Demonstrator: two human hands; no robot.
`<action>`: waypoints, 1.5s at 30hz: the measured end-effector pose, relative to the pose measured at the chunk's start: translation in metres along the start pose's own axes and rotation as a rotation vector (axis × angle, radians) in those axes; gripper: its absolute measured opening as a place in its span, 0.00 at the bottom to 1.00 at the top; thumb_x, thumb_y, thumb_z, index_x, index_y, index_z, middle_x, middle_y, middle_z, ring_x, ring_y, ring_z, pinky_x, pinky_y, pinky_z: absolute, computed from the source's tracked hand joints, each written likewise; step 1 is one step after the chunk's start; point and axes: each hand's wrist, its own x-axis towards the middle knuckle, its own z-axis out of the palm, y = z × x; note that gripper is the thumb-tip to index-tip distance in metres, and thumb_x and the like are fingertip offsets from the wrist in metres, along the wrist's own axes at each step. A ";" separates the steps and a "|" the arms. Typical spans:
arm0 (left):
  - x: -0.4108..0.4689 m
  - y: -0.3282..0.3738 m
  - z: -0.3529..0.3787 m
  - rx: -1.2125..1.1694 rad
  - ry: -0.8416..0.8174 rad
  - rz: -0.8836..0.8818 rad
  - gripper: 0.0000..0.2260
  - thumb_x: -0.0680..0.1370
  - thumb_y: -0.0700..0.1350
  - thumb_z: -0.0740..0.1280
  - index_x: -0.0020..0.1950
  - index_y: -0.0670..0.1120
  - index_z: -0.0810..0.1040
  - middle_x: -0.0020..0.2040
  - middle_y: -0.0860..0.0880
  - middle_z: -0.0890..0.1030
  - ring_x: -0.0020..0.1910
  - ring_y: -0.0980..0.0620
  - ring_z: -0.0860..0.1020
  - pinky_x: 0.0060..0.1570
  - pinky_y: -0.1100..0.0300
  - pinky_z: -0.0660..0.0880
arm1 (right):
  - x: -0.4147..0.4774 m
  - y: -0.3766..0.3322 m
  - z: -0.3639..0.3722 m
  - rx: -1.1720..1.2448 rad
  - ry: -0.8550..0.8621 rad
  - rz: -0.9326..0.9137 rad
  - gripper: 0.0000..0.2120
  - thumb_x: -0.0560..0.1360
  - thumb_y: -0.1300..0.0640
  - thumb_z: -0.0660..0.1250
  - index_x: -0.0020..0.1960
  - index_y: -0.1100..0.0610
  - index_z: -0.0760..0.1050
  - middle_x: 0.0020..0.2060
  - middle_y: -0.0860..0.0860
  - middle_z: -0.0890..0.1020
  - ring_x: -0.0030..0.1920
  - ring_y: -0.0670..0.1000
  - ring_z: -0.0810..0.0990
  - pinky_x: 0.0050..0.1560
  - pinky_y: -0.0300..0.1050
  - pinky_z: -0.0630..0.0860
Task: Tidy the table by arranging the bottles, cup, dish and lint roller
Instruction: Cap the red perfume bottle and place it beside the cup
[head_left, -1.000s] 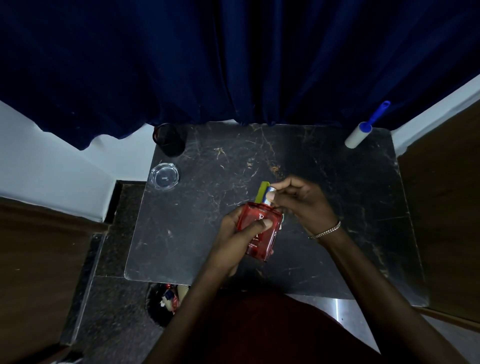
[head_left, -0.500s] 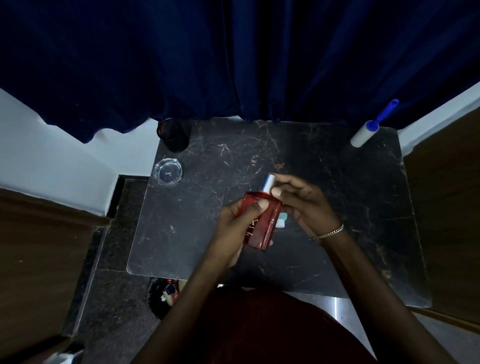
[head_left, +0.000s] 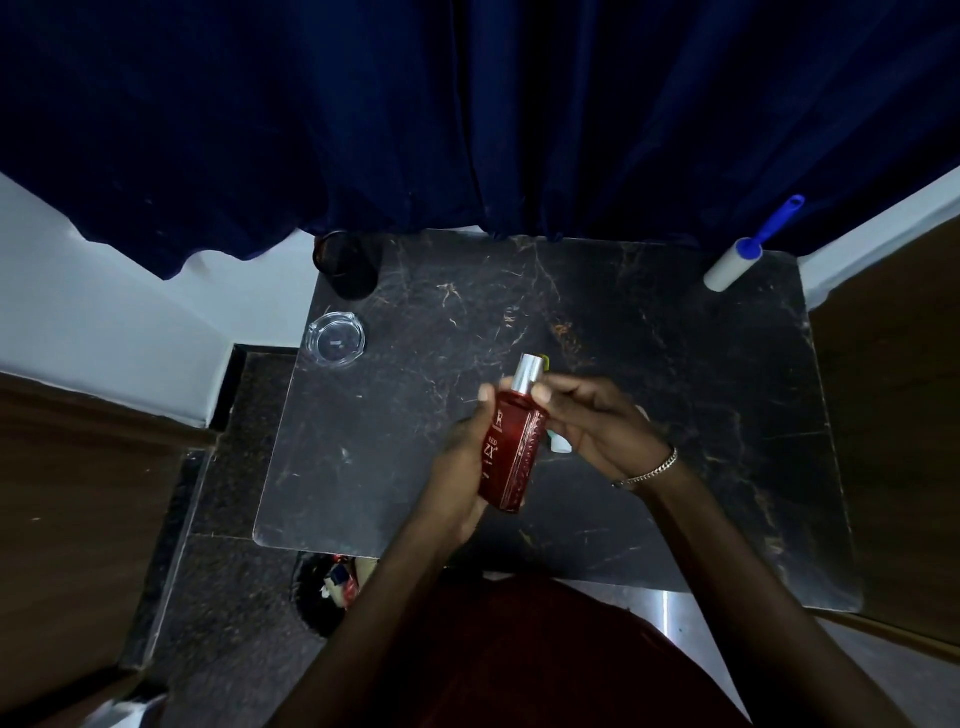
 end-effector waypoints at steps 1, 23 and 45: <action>0.003 0.002 -0.003 0.045 0.037 0.031 0.24 0.79 0.68 0.58 0.55 0.54 0.86 0.50 0.46 0.88 0.47 0.50 0.87 0.44 0.54 0.83 | 0.001 0.000 0.000 -0.019 -0.007 -0.001 0.15 0.81 0.54 0.65 0.64 0.60 0.80 0.57 0.57 0.84 0.58 0.54 0.83 0.59 0.45 0.80; 0.127 0.015 -0.124 0.611 0.281 0.503 0.11 0.85 0.56 0.62 0.52 0.54 0.83 0.47 0.52 0.86 0.46 0.56 0.84 0.46 0.56 0.81 | 0.136 0.055 0.016 -0.671 0.370 0.137 0.18 0.69 0.66 0.76 0.58 0.61 0.80 0.49 0.53 0.86 0.43 0.43 0.83 0.50 0.37 0.80; 0.280 0.056 -0.195 0.679 0.331 0.422 0.28 0.71 0.38 0.62 0.72 0.50 0.75 0.61 0.49 0.84 0.62 0.50 0.81 0.67 0.46 0.76 | 0.329 0.115 -0.032 -0.825 0.466 -0.078 0.22 0.70 0.63 0.74 0.63 0.54 0.79 0.53 0.49 0.86 0.52 0.43 0.83 0.58 0.40 0.78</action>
